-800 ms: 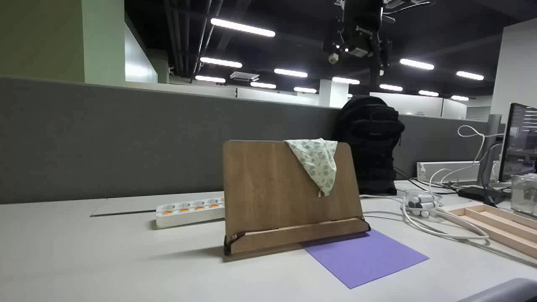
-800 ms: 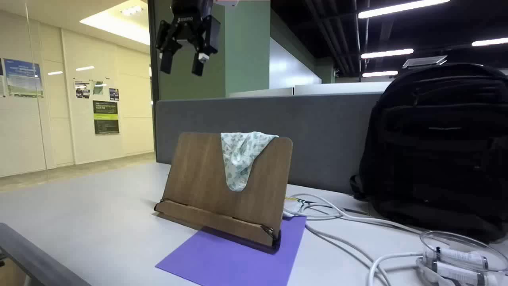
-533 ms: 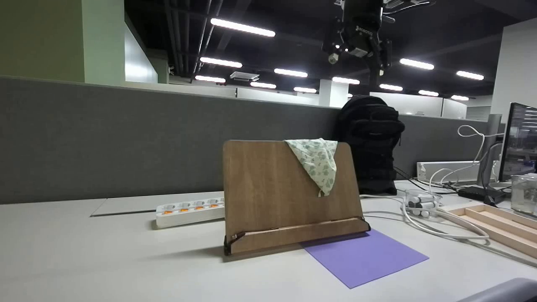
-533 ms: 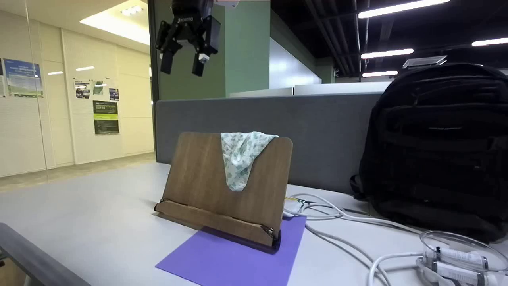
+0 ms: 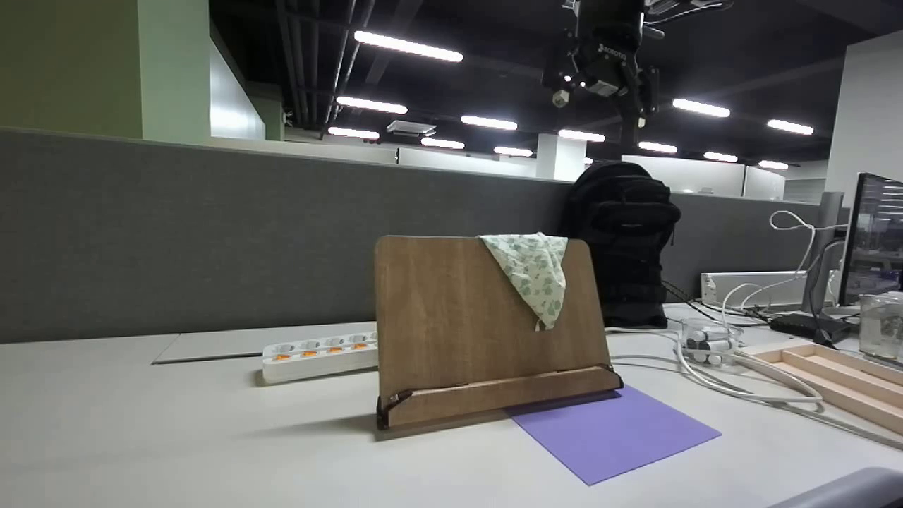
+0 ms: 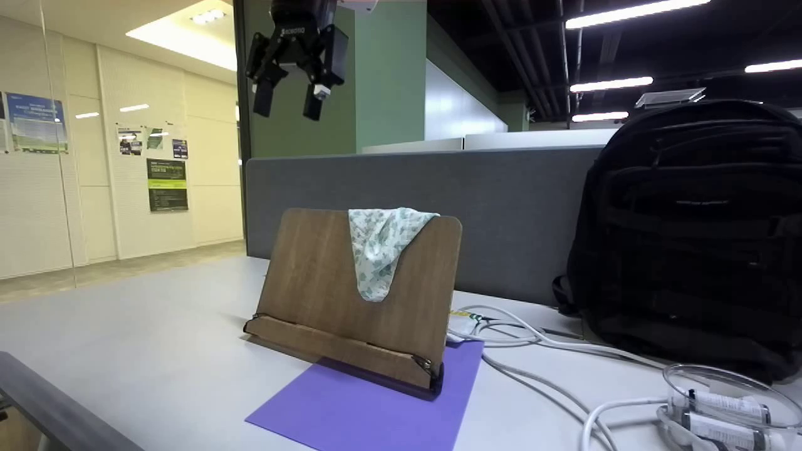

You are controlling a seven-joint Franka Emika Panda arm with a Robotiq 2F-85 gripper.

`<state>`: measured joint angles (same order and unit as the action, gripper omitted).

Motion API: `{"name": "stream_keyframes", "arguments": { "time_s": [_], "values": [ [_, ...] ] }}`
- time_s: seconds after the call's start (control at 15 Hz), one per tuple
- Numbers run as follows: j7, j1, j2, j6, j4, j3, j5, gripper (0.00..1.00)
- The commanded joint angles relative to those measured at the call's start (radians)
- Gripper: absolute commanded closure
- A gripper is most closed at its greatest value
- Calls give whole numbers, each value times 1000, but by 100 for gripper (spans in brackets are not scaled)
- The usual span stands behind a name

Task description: Place the cloth on the table

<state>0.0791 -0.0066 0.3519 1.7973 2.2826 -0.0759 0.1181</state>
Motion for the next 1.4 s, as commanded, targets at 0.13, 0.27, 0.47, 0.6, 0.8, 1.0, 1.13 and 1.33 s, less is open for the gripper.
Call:
{"name": "stream_keyframes", "arguments": {
  "time_s": [0.13, 0.27, 0.47, 0.6, 0.8, 1.0, 1.13, 1.33],
  "values": [
    [-12, -9, 4, 93, 27, 18, -3, 0],
    [-12, -5, -4, 232, 64, 25, 0, 0],
    [-8, 0, -49, 424, 118, 32, 6, 0],
    [-5, 3, -89, 519, 143, 33, 14, 0],
    [-5, -1, -159, 652, 165, 34, -1, 0],
    [-3, -7, -236, 757, 165, 33, -16, 0],
    [-3, -7, -277, 804, 162, 35, -18, 0],
    [-7, -8, -324, 857, 156, 36, -19, 0]
  ]
}}
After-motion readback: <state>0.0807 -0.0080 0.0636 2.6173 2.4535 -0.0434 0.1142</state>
